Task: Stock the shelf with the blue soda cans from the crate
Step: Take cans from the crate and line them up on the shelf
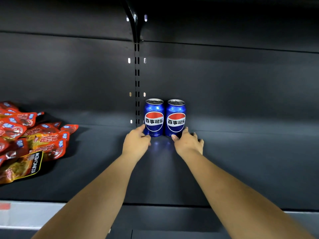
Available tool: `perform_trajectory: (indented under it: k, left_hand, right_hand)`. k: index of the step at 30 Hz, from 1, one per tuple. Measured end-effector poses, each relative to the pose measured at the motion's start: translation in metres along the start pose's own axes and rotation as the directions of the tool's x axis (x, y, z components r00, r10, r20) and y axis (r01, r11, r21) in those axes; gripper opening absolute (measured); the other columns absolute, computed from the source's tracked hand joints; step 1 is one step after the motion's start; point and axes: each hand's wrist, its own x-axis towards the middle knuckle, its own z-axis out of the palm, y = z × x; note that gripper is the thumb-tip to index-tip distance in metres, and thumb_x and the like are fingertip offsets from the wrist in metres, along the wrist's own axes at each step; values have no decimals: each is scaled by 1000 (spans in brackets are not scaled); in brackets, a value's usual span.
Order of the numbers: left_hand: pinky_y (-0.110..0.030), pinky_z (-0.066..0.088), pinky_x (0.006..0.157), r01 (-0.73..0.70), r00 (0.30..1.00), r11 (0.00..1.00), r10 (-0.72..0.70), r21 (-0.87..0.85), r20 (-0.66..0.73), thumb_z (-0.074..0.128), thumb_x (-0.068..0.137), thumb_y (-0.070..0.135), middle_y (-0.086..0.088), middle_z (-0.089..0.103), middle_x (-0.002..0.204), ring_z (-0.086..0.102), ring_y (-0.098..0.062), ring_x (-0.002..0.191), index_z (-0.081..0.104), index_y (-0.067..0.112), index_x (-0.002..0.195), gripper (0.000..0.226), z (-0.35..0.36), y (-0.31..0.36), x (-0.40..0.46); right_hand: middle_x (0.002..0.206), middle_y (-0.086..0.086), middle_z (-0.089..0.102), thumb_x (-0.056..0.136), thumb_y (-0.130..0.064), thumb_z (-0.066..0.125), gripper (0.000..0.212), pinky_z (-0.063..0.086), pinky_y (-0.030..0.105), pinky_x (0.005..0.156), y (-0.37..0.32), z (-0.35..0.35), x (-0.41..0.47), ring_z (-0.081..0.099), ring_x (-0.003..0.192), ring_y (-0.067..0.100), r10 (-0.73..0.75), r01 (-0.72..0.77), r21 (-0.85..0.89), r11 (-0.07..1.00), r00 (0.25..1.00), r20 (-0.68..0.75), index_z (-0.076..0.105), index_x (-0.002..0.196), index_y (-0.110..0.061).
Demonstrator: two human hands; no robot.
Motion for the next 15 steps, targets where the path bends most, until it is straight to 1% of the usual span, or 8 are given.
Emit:
perform_trajectory:
  k: [4,8,12,15]
  left_hand:
    - [-36,50,79,3,1000,1000,-3,14,-3,48,92,3,-3,58,64,50,-14,59,48,12,136,46,0,2,-1]
    - [-31,48,75,17,1000,1000,-17,22,-1,49,92,4,-2,59,65,50,-13,58,42,13,141,50,0,3,-1]
    - [-35,50,79,4,1000,999,-4,42,-2,49,92,5,-3,59,65,53,-16,63,44,12,139,48,0,4,-2]
    - [-38,51,80,-2,1000,998,2,59,0,51,91,6,-7,60,72,54,-19,68,48,9,134,43,-1,6,-3]
  right_hand:
    - [153,8,31,99,-44,37,65,10,44,116,2,1,2,12,146,25,-9,10,19,1000,1000,-19,17,150,-8]
    - [148,8,38,98,-44,39,60,14,45,116,1,3,4,20,143,26,-10,11,14,1000,999,-34,29,145,-8]
    - [143,9,44,97,-44,41,56,17,46,115,2,6,5,26,141,27,-9,11,20,1000,998,-56,36,140,-8]
    - [141,10,46,97,-44,41,55,19,46,115,2,7,5,28,139,28,-9,10,10,1000,998,-65,38,138,-7]
